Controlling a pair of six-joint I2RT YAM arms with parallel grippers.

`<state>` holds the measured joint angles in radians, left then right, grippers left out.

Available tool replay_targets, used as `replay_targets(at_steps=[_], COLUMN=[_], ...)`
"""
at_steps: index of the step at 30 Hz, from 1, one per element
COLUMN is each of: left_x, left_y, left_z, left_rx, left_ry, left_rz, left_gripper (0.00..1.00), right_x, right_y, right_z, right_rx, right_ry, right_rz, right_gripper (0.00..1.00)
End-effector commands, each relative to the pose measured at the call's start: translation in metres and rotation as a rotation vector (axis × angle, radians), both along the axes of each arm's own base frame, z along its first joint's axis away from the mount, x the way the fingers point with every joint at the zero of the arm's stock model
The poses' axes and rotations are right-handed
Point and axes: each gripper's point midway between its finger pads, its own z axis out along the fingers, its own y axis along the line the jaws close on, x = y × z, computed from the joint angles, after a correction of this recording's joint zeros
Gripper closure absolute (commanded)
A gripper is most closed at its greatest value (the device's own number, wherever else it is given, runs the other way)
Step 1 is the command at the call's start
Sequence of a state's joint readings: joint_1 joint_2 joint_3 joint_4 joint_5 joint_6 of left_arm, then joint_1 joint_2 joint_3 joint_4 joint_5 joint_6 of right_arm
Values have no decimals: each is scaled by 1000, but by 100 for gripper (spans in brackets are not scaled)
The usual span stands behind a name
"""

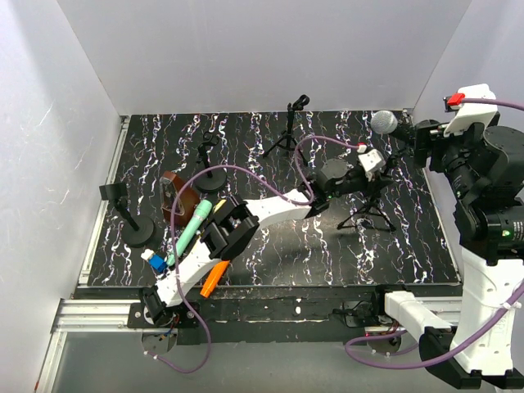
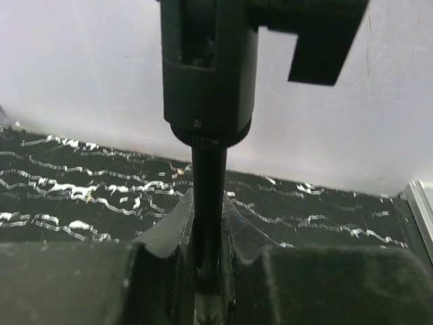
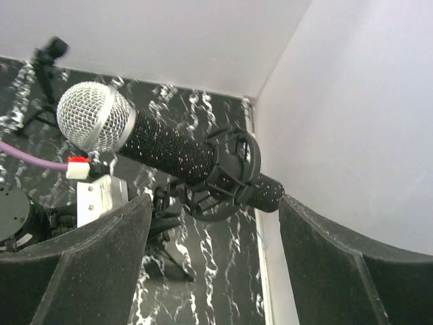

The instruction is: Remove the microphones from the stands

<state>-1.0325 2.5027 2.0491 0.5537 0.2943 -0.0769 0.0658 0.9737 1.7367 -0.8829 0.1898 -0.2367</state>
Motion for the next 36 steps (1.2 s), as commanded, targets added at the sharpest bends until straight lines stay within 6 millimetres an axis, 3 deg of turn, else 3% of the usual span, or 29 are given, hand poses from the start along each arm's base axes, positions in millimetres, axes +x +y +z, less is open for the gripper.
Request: replay_targets(at_steps=[1, 5, 9, 14, 18, 23, 27, 29, 34, 36], left_x=[6, 3, -1, -10, -18, -24, -28, -33, -40, -38], left_y=[54, 102, 151, 209, 245, 267, 282, 286, 270, 258], left_z=[78, 96, 89, 80, 67, 43, 35, 33, 58, 72], left_rx=[-14, 32, 91, 137, 173, 214, 206, 188, 74, 23], left_ry=[-55, -73, -70, -89, -80, -87, -94, -101, -155, -193], left_rz=[18, 33, 57, 97, 145, 190, 223, 218, 135, 114], left_gripper=[100, 100, 100, 100, 100, 97, 96, 99, 100, 100], right_x=[16, 26, 11, -2, -11, -17, -22, -24, -16, -1], right_y=[32, 78, 128, 159, 166, 168, 169, 168, 156, 146], right_z=[35, 48, 54, 47, 37, 21, 7, 1, -2, -7], right_rx=[30, 128, 128, 185, 184, 160, 109, 86, 80, 96], right_ry=[-142, -128, -115, -58, -51, -11, 21, 38, 85, 105], right_rz=[178, 413, 744, 970, 1037, 1056, 1062, 1060, 959, 858], right_gripper=[17, 16, 15, 16, 17, 17, 17, 17, 17, 17])
